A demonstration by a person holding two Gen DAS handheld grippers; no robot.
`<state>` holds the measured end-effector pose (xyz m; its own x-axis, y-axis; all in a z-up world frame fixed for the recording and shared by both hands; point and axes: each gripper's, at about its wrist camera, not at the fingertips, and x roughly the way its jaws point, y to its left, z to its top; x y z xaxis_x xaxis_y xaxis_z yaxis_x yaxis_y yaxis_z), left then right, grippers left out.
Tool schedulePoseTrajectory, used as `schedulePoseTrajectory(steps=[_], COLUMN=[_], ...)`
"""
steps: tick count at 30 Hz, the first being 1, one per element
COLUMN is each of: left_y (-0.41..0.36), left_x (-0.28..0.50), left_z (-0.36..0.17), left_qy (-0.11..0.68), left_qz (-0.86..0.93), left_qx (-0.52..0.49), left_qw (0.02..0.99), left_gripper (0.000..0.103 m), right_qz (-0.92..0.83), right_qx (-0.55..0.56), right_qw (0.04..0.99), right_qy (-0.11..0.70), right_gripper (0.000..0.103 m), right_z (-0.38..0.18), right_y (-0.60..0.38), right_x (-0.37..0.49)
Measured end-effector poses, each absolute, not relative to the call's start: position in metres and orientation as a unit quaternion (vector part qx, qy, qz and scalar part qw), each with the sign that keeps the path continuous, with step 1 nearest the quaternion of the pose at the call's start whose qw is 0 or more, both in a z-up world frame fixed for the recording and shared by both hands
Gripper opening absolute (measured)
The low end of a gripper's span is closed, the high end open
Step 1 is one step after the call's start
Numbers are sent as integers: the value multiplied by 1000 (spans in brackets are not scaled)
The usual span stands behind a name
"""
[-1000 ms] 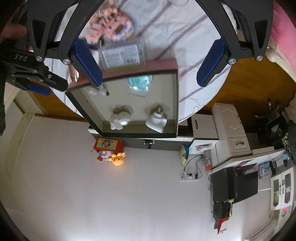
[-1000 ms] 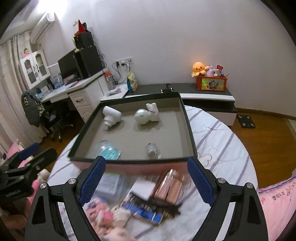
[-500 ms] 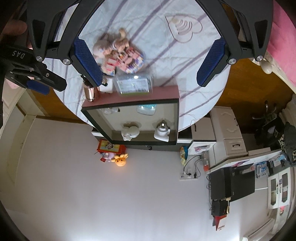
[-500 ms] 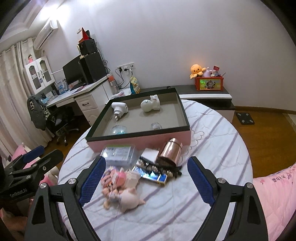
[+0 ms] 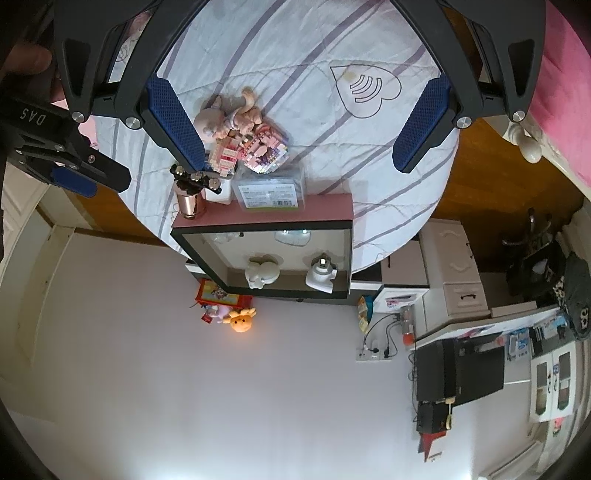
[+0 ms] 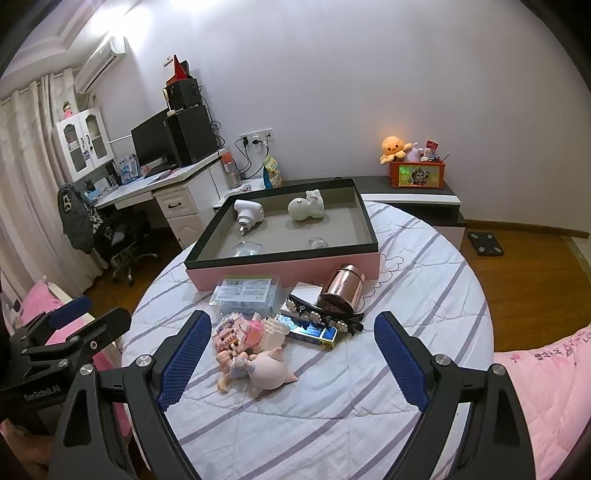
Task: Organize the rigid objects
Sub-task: 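Grasp the pink block figure with the left tool while the right tool grasps the pig doll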
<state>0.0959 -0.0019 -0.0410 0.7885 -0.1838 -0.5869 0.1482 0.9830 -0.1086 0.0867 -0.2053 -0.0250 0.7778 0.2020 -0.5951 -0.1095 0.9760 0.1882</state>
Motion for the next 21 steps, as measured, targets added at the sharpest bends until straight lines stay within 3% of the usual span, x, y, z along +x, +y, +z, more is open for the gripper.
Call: schedulePoseTrajectory(steps=[21], left_y=[-16], left_x=[112], left_z=[-97], left_qy=[379], left_qz=[-93], left_qx=[-19], left_qw=[920], left_gripper=[103], right_qz=[105], right_qx=[52], right_qw=[904], right_qy=[412], right_gripper=[91], right_z=[-85], right_y=[-199], right_x=[107])
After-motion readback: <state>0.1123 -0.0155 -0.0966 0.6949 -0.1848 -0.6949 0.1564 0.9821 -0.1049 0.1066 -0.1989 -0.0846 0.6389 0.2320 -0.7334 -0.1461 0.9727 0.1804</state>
